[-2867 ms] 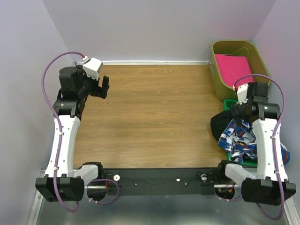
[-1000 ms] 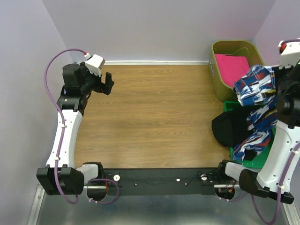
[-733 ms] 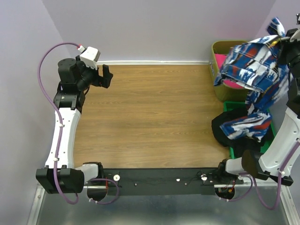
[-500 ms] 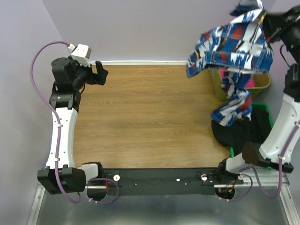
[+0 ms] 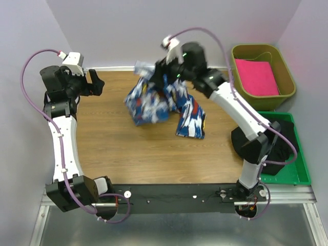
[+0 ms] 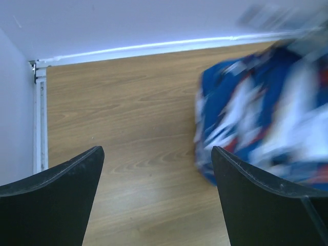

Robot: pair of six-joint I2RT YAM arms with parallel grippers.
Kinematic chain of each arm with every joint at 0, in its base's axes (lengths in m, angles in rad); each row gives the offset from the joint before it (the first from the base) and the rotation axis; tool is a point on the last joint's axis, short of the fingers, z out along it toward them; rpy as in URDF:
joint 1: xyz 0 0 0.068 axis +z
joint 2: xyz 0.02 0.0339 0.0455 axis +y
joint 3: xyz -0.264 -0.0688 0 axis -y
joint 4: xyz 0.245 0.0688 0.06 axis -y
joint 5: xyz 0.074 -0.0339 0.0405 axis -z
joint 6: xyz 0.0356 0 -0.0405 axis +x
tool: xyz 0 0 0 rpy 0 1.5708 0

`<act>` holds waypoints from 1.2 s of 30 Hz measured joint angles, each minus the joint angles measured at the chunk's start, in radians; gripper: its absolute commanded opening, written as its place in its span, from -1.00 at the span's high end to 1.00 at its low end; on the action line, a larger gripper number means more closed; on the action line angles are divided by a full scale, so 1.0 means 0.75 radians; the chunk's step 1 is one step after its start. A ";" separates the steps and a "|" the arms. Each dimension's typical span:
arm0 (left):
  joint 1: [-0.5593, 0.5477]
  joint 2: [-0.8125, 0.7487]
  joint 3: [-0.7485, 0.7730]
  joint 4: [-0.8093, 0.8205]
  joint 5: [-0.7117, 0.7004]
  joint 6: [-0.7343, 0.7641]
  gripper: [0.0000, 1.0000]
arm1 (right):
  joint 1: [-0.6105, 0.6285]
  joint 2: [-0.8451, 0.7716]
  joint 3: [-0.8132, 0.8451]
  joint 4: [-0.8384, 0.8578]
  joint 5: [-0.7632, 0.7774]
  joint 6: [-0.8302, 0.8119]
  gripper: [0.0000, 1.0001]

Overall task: Fold and stack the mixed laundry pile
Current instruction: Place the trousers at the center of the board.

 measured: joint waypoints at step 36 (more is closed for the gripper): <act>-0.398 0.213 -0.652 -0.077 -0.896 0.877 1.00 | -0.372 0.185 -1.018 0.015 0.410 -0.284 0.99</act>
